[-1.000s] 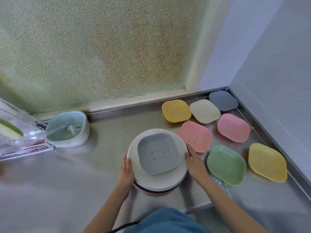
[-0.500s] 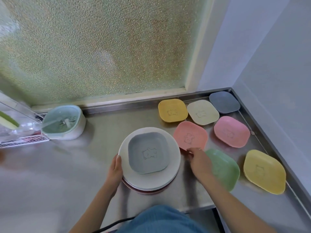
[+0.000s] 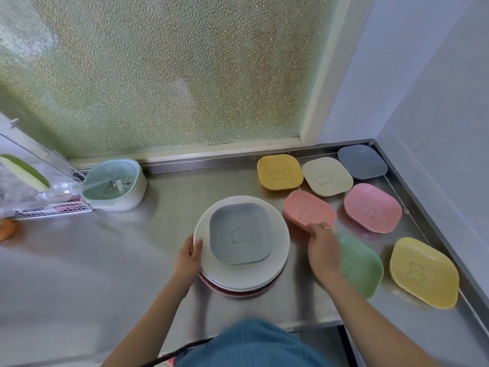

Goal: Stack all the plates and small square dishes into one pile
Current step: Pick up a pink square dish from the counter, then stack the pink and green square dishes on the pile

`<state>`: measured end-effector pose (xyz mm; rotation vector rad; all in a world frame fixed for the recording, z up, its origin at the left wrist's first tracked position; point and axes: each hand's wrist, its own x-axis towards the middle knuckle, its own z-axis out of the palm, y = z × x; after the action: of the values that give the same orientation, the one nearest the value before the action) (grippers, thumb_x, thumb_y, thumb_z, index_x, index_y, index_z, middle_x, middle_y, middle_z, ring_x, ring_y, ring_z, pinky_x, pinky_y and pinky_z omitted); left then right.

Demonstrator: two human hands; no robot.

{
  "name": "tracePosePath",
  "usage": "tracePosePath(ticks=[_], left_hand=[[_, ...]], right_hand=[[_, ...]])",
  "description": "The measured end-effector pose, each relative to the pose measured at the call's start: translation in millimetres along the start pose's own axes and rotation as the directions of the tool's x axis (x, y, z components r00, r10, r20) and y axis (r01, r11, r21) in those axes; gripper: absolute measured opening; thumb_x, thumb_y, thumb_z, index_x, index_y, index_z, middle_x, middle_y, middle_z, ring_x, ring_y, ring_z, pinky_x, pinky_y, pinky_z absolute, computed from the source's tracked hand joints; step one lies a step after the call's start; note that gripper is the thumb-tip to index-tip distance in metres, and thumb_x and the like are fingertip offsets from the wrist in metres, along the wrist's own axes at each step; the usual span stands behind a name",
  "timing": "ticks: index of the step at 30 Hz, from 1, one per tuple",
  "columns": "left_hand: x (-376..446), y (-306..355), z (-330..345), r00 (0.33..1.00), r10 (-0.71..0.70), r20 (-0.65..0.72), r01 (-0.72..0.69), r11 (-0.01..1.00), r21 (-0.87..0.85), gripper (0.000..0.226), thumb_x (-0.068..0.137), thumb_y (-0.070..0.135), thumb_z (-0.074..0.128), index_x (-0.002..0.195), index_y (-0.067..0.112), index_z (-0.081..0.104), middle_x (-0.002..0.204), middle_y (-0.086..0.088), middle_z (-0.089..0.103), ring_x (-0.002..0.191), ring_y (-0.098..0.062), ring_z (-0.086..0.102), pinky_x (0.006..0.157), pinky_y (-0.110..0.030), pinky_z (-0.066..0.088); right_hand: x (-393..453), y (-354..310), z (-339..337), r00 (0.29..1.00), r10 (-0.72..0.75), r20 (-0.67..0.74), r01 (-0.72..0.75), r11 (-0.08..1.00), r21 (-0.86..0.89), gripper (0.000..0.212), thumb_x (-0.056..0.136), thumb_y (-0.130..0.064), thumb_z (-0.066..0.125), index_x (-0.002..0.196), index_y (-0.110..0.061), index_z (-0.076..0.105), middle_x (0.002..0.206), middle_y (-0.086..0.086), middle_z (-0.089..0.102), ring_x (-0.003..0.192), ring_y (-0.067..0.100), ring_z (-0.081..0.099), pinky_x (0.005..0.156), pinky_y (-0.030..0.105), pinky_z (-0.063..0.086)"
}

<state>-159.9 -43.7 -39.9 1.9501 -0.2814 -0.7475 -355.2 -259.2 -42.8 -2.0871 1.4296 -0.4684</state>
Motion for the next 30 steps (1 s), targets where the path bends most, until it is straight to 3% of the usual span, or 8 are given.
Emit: tracePosePath(ticks=[3, 6, 9, 11, 18, 22, 25, 30], left_hand=[[1, -2, -4, 0.999, 0.039, 0.006, -0.039, 0.998, 0.043, 0.036, 0.099, 0.026, 0.038, 0.13, 0.013, 0.051, 0.117, -0.008, 0.062, 0.106, -0.024, 0.056, 0.085, -0.029, 0.04], [5, 0, -6, 0.998, 0.06, 0.007, -0.06, 0.995, 0.077, 0.035, 0.1, 0.027, 0.035, 0.131, 0.018, 0.051, 0.123, -0.004, 0.061, 0.116, -0.024, 0.055, 0.092, -0.032, 0.041], [7, 11, -6, 0.996, 0.059, -0.064, -0.053, 0.994, 0.098, 0.042, 0.101, 0.025, 0.032, 0.14, 0.014, 0.042, 0.143, -0.007, 0.047, 0.133, -0.024, 0.042, 0.11, -0.035, 0.031], [7, 22, -4, 0.993, 0.082, -0.079, -0.076, 0.994, 0.074, 0.043, 0.101, 0.025, 0.032, 0.142, 0.012, 0.037, 0.149, -0.006, 0.039, 0.138, -0.022, 0.035, 0.113, -0.033, 0.024], [2, 53, 8, 0.982, 0.189, 0.009, -0.189, 0.978, 0.082, 0.047, 0.098, 0.032, 0.04, 0.143, 0.018, 0.035, 0.149, -0.002, 0.038, 0.137, -0.019, 0.035, 0.113, -0.033, 0.026], [0, 50, 11, 0.97, 0.227, 0.081, -0.24, 0.943, 0.229, 0.05, 0.096, 0.013, 0.043, 0.145, 0.017, 0.032, 0.148, -0.005, 0.039, 0.135, -0.022, 0.037, 0.108, -0.029, 0.028], [-3, 46, 11, 0.969, 0.224, 0.101, -0.244, 0.924, 0.294, 0.06, 0.091, 0.0, 0.04, 0.147, 0.02, 0.028, 0.149, -0.005, 0.037, 0.135, -0.024, 0.036, 0.108, -0.029, 0.028], [-4, 45, 13, 0.974, 0.205, 0.091, -0.223, 0.928, 0.297, 0.062, 0.092, 0.0, 0.036, 0.15, 0.017, 0.019, 0.154, -0.006, 0.03, 0.14, -0.025, 0.03, 0.114, -0.032, 0.024]], right_hand=[[-8, -12, -10, 0.981, -0.129, -0.147, 0.136, 0.99, 0.036, 0.025, 0.087, 0.001, 0.053, 0.104, -0.005, 0.07, 0.112, 0.014, 0.065, 0.098, 0.034, 0.061, 0.078, 0.031, 0.043], [-23, -27, -13, 0.919, -0.329, -0.216, 0.355, 0.93, 0.093, 0.021, 0.082, 0.006, 0.061, 0.097, -0.004, 0.071, 0.1, 0.011, 0.068, 0.089, 0.023, 0.062, 0.074, 0.02, 0.041], [-45, -38, -8, 0.831, -0.519, -0.202, 0.542, 0.836, 0.084, 0.017, 0.079, 0.005, 0.064, 0.093, -0.001, 0.071, 0.092, 0.009, 0.068, 0.083, 0.011, 0.057, 0.073, 0.015, 0.042], [-59, -41, -2, 0.8, -0.582, -0.143, 0.596, 0.799, 0.083, 0.019, 0.078, 0.001, 0.063, 0.095, -0.003, 0.072, 0.093, 0.006, 0.068, 0.083, 0.011, 0.06, 0.073, 0.014, 0.045], [-82, -50, 5, 0.752, -0.659, 0.01, 0.658, 0.751, 0.054, 0.027, 0.084, -0.017, 0.05, 0.097, -0.012, 0.073, 0.093, 0.001, 0.07, 0.087, 0.007, 0.055, 0.072, 0.017, 0.048], [-83, -53, 9, 0.771, -0.63, 0.094, 0.63, 0.776, 0.03, 0.021, 0.081, -0.012, 0.061, 0.097, -0.015, 0.074, 0.09, -0.003, 0.073, 0.087, 0.006, 0.045, 0.072, 0.019, 0.046], [-79, -52, 8, 0.787, -0.597, 0.153, 0.598, 0.8, 0.048, 0.021, 0.081, -0.01, 0.066, 0.1, -0.017, 0.074, 0.092, -0.005, 0.074, 0.086, 0.003, 0.042, 0.075, 0.014, 0.038], [-71, -56, 7, 0.803, -0.546, 0.239, 0.514, 0.837, 0.186, 0.019, 0.084, -0.011, 0.064, 0.097, -0.019, 0.075, 0.091, -0.006, 0.075, 0.077, -0.004, 0.035, 0.076, 0.004, 0.032]])
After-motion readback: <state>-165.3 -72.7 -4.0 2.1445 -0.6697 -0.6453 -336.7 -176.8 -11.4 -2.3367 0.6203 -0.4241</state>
